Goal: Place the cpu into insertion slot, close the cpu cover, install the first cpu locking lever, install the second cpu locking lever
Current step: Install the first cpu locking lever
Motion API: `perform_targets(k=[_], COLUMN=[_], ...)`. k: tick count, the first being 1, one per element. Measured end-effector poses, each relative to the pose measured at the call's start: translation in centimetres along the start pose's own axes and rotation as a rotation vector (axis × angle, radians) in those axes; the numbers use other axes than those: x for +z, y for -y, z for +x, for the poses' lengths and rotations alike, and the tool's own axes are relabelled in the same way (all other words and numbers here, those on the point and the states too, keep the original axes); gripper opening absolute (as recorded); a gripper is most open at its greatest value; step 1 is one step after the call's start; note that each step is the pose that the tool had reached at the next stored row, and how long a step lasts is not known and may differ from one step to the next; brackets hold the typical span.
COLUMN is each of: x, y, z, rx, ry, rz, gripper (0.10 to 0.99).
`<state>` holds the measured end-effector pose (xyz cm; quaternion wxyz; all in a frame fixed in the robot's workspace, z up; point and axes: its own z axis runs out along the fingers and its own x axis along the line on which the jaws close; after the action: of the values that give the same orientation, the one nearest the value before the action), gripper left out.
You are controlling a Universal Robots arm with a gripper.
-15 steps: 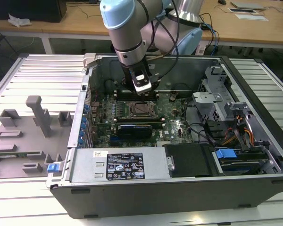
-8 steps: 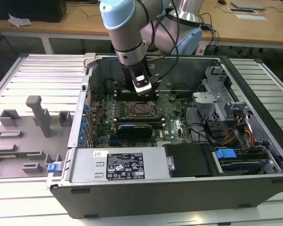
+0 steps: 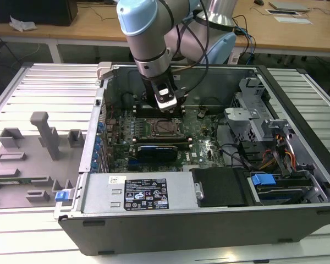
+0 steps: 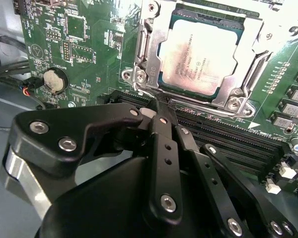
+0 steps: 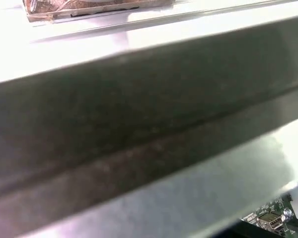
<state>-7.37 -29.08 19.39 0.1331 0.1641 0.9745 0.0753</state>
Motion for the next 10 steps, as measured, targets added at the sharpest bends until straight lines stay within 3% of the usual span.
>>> perform_targets(k=[10], x=[0.15], y=[-0.14], z=[-0.44], rx=[0.001], ry=[-0.0004], rz=[-0.001], gripper=[0.106])
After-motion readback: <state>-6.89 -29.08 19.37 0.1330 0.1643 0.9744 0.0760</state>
